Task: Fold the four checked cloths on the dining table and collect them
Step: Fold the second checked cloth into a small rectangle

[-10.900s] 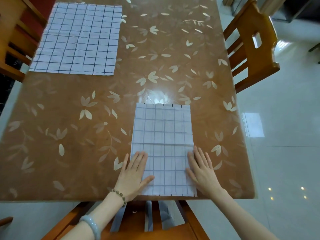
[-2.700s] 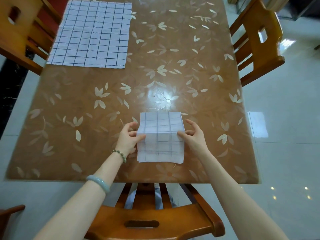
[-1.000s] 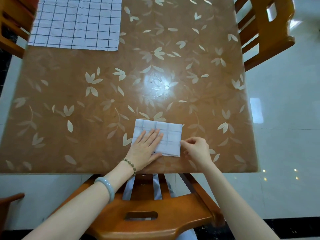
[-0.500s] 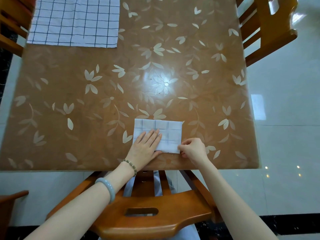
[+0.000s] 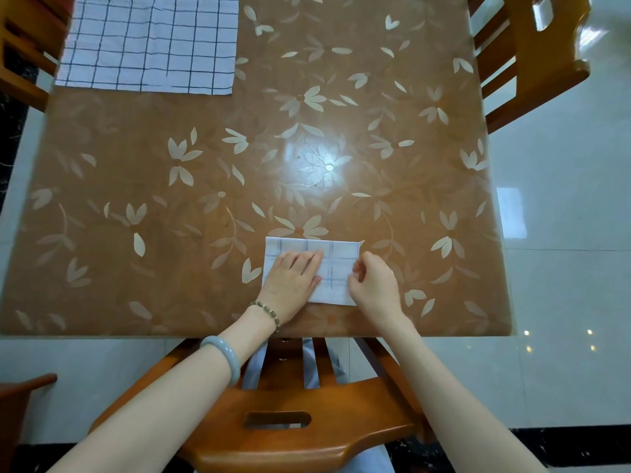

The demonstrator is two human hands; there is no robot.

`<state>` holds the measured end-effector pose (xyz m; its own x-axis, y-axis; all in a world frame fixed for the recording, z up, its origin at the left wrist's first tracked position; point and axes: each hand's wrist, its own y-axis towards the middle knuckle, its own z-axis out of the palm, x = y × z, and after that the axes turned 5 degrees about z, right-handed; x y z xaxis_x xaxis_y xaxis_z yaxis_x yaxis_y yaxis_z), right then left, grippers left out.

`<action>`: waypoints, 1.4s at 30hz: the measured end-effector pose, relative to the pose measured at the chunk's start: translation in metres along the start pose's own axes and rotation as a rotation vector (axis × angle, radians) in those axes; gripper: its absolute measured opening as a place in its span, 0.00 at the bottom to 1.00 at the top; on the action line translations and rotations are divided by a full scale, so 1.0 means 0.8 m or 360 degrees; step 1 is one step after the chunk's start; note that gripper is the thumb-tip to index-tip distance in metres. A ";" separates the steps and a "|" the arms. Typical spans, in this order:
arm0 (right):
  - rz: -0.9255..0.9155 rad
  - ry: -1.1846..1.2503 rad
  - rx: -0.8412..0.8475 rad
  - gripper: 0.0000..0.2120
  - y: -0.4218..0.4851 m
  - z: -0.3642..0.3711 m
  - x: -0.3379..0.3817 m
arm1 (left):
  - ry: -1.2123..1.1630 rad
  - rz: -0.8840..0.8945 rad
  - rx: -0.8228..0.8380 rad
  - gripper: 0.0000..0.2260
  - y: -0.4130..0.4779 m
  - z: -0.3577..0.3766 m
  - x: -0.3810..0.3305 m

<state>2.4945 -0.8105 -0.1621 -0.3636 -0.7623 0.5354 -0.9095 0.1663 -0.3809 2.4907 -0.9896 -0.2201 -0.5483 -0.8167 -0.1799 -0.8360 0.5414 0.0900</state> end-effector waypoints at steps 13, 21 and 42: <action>-0.0771 -0.0744 -0.0087 0.25 0.034 0.081 -0.001 | -0.0046 -0.0095 0.0375 0.26 0.000 0.003 0.014; -0.0652 -0.0861 -0.0055 0.29 0.036 0.080 -0.012 | 0.0206 -0.0424 0.0580 0.35 -0.015 -0.009 0.066; -0.0617 -0.0861 -0.0076 0.31 0.036 0.079 -0.010 | 0.0205 -0.0631 0.0405 0.32 -0.023 -0.014 0.060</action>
<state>2.4839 -0.8391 -0.2255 0.1324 -0.9768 0.1682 -0.9665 -0.1649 -0.1969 2.4794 -1.0410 -0.2196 -0.2007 -0.9793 -0.0276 -0.9575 0.2020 -0.2060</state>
